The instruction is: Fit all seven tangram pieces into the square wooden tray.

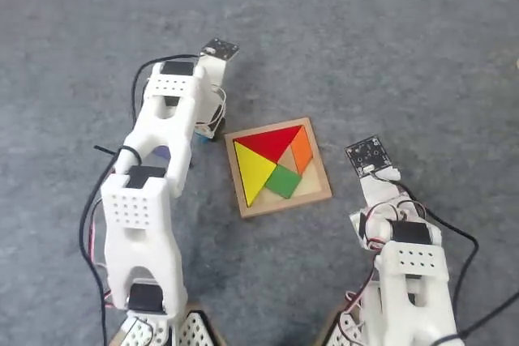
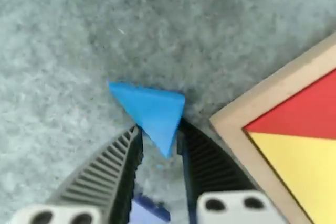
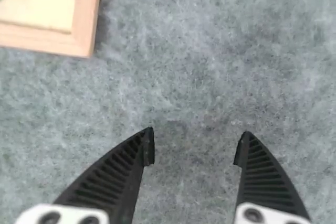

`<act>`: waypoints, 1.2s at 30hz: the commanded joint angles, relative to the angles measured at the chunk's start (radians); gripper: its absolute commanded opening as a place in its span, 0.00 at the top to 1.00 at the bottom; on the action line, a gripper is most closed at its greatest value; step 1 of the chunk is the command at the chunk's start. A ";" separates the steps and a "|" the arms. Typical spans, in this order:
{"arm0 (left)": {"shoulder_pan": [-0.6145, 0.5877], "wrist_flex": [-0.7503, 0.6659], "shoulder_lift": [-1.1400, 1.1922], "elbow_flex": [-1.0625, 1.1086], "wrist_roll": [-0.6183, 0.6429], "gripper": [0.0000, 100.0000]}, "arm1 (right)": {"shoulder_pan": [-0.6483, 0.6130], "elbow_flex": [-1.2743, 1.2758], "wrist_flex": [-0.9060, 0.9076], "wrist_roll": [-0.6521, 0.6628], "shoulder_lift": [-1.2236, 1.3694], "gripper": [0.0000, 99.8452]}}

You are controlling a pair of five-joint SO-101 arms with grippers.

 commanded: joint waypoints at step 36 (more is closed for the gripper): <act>0.035 -0.071 0.014 -0.156 0.373 0.79 | 0.007 -0.008 -0.015 -0.011 -0.019 0.75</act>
